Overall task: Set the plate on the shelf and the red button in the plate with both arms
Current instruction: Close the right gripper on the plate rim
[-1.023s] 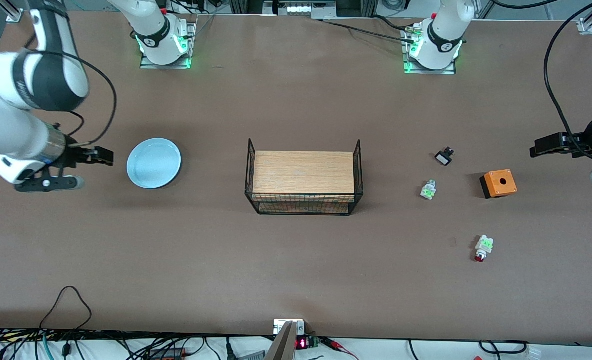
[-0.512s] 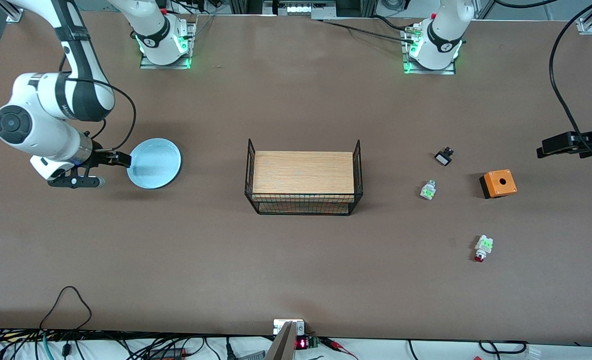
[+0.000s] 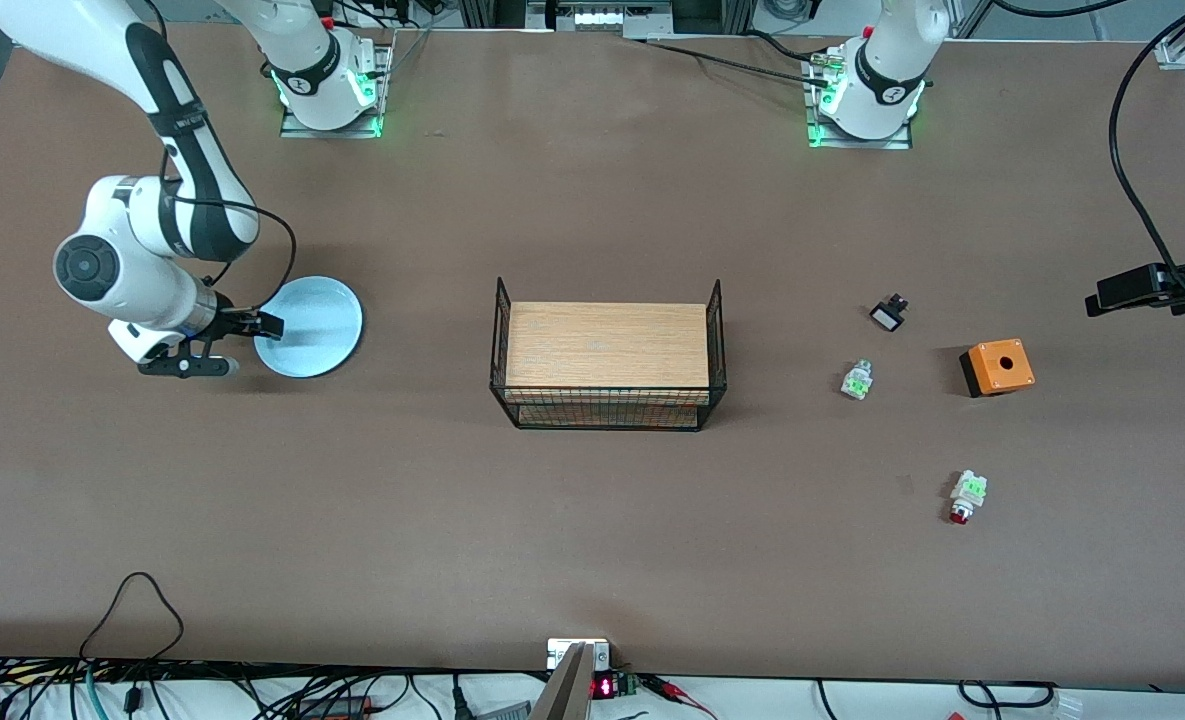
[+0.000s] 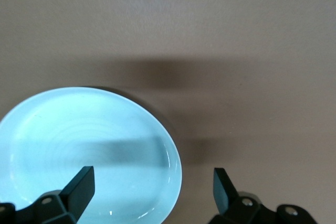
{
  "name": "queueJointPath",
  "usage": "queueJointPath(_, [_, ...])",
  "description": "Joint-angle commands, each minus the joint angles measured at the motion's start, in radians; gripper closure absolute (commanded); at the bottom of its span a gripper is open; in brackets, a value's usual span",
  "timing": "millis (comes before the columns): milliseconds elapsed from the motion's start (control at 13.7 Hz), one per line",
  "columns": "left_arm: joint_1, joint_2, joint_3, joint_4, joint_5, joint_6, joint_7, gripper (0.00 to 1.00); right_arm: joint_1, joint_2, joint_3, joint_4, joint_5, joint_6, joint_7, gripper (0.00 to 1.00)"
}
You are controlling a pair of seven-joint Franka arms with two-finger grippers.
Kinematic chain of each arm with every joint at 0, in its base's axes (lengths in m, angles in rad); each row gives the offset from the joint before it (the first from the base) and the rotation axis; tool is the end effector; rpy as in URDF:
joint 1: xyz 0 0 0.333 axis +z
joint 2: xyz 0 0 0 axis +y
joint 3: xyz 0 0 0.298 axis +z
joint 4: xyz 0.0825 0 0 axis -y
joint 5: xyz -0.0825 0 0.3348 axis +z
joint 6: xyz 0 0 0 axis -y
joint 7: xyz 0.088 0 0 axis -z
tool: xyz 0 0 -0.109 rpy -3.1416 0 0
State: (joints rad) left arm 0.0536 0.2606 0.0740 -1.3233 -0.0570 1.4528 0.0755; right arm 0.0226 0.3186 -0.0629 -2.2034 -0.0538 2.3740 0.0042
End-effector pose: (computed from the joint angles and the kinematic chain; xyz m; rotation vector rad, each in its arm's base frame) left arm 0.5622 0.0596 0.5586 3.0838 0.0738 -0.1945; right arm 0.5039 -0.0211 0.2451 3.0815 -0.0020 -0.2295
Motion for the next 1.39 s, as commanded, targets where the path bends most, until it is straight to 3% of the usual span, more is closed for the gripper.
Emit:
queueJointPath(0, [0.005,0.02,0.001,0.029,-0.017,-0.014,0.015,0.0,-0.012,0.023,0.011,-0.015,0.002,0.013,-0.02,0.0])
queueJointPath(439, [0.008,0.019,0.001,0.03,-0.018,-0.015,0.015,0.0,-0.046,0.049,0.012,-0.022,-0.001,0.022,-0.078,0.0])
queueJointPath(512, [0.017,0.019,0.001,0.03,-0.018,-0.015,0.015,0.0,-0.046,0.054,0.012,-0.024,-0.001,0.022,-0.079,0.04])
queueJointPath(731, [0.032,0.019,0.0,0.032,-0.021,-0.017,0.015,0.0,-0.044,0.062,0.012,-0.024,0.0,0.022,-0.076,0.37])
queueJointPath(1023, [0.034,0.019,0.0,0.059,-0.024,-0.008,0.023,0.0,-0.043,0.063,0.012,-0.024,-0.001,0.022,-0.076,0.63])
queueJointPath(1316, [0.032,0.02,0.0,0.059,-0.024,-0.005,0.021,0.0,-0.043,0.062,0.015,-0.027,0.002,0.014,-0.073,0.99])
